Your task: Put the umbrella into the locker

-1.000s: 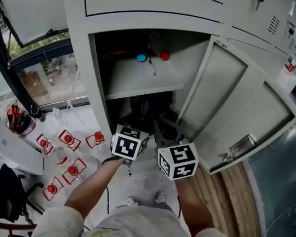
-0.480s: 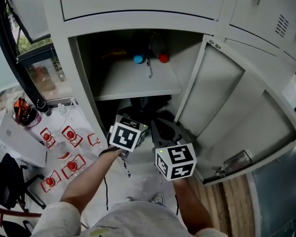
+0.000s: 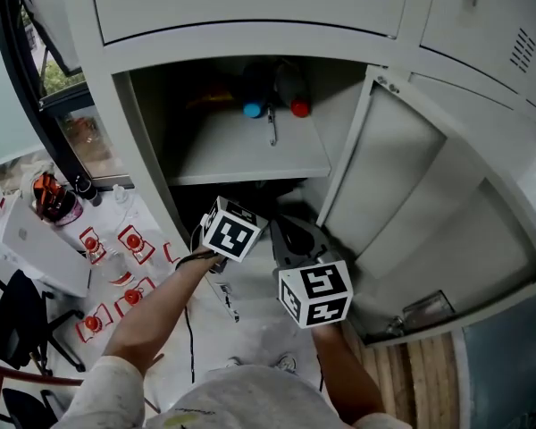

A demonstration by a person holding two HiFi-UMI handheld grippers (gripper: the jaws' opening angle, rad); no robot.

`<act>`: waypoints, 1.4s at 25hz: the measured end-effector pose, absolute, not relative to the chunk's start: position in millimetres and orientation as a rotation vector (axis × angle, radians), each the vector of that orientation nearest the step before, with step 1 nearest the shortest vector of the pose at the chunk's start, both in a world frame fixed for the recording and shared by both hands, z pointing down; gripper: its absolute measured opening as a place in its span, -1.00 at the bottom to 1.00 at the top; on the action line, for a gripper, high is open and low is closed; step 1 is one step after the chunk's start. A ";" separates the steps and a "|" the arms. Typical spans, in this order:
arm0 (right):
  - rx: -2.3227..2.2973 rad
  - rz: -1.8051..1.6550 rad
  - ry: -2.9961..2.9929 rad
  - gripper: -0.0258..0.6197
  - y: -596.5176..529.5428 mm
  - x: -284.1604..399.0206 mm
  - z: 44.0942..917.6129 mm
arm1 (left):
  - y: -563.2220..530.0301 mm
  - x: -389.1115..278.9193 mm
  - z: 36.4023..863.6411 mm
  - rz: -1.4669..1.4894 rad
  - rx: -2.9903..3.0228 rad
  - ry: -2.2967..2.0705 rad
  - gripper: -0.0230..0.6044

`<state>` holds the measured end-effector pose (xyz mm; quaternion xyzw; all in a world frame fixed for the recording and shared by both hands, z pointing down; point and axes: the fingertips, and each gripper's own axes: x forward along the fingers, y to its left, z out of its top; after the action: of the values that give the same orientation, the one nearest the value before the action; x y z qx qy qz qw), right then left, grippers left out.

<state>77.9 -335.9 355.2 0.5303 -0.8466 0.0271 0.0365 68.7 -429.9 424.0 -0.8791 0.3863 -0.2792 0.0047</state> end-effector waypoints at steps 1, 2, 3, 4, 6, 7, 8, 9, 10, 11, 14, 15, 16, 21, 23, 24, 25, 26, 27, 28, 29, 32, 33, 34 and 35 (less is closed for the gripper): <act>1.626 0.082 -2.600 -0.91 -336.6 77.1 355.6 | -431.9 68.3 425.3 -0.887 -2.749 1.208 -0.12; 1.624 0.081 -2.601 -0.91 -337.2 76.4 356.1 | -433.8 67.7 426.7 -0.901 -2.744 1.204 -0.12; 1.621 0.081 -2.602 -0.91 -337.7 75.7 356.6 | -435.8 67.2 427.8 -0.912 -2.737 1.200 -0.12; 1.619 0.082 -2.603 -0.91 -337.9 75.2 357.1 | -437.9 66.9 428.6 -0.921 -2.729 1.194 -0.12; 1.615 0.084 -2.604 -0.91 -338.0 75.0 358.3 | -442.0 66.2 430.0 -0.935 -2.713 1.187 -0.12; 1.615 0.085 -2.604 -0.91 -338.0 75.3 358.9 | -443.8 65.9 431.0 -0.943 -2.707 1.185 -0.12; 1.615 0.087 -2.604 -0.91 -338.0 75.8 359.3 | -445.3 65.7 431.9 -0.953 -2.699 1.183 -0.12; 1.616 0.089 -2.604 -0.91 -337.9 76.2 359.5 | -446.6 65.5 432.6 -0.961 -2.692 1.182 -0.12; 1.617 0.091 -2.604 -0.91 -337.9 76.6 359.6 | -448.0 65.5 433.1 -0.967 -2.687 1.180 -0.12; 1.618 0.092 -2.605 -0.91 -338.0 76.9 359.6 | -449.6 65.6 433.6 -0.973 -2.683 1.180 -0.12; 1.616 0.093 -2.604 -0.91 -339.4 77.4 360.1 | -454.9 65.4 435.9 -0.993 -2.674 1.182 -0.12; 1.617 0.093 -2.603 -0.91 -339.6 77.7 360.4 | -456.2 65.3 436.9 -1.002 -2.671 1.183 -0.12; 1.620 0.094 -2.602 -0.91 -339.8 78.2 360.6 | -457.5 65.2 437.9 -1.011 -2.669 1.183 -0.12; 1.639 0.113 -2.596 -0.91 -340.8 81.8 362.5 | -464.2 65.0 444.5 -1.063 -2.650 1.183 -0.12; 1.642 0.117 -2.593 -0.91 -341.1 83.3 363.4 | -466.2 64.8 446.6 -1.083 -2.639 1.182 -0.12; 1.643 0.119 -2.593 -0.91 -341.5 83.9 363.7 | -467.3 64.7 447.4 -1.092 -2.632 1.181 -0.12; 1.642 0.121 -2.593 -0.91 -341.8 84.1 364.0 | -468.5 64.4 448.5 -1.105 -2.622 1.179 -0.11; 1.640 0.124 -2.595 -0.91 -342.2 83.8 364.3 | -469.6 63.9 450.0 -1.122 -2.607 1.177 -0.12; 1.637 0.127 -2.598 -0.91 -342.4 83.2 364.7 | -470.6 63.2 451.8 -1.142 -2.589 1.174 -0.12; 1.633 0.130 -2.600 -0.91 -342.6 82.5 365.1 | -471.4 62.6 453.7 -1.161 -2.574 1.172 -0.12; 1.631 0.133 -2.602 -0.91 -342.7 82.0 365.5 | -472.0 62.3 455.3 -1.174 -2.565 1.170 -0.12; 1.628 0.131 -2.601 -0.91 -342.7 81.4 366.3 | -473.0 61.9 457.6 -1.189 -2.571 1.170 -0.12; 1.627 0.130 -2.600 -0.91 -342.7 81.3 366.5 | -473.5 61.5 458.0 -1.194 -2.576 1.172 -0.12; 1.626 0.129 -2.600 -0.91 -342.6 81.2 366.7 | -473.9 60.6 458.1 -1.205 -2.579 1.178 -0.12; 1.626 0.131 -2.600 -0.91 -342.5 81.0 367.1 | -474.0 59.5 458.2 -1.218 -2.578 1.185 -0.12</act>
<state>81.0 -342.5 367.1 0.5294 -0.8465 0.0426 0.0362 59.5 -474.0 458.2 -0.8346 0.3836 -0.3944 0.0270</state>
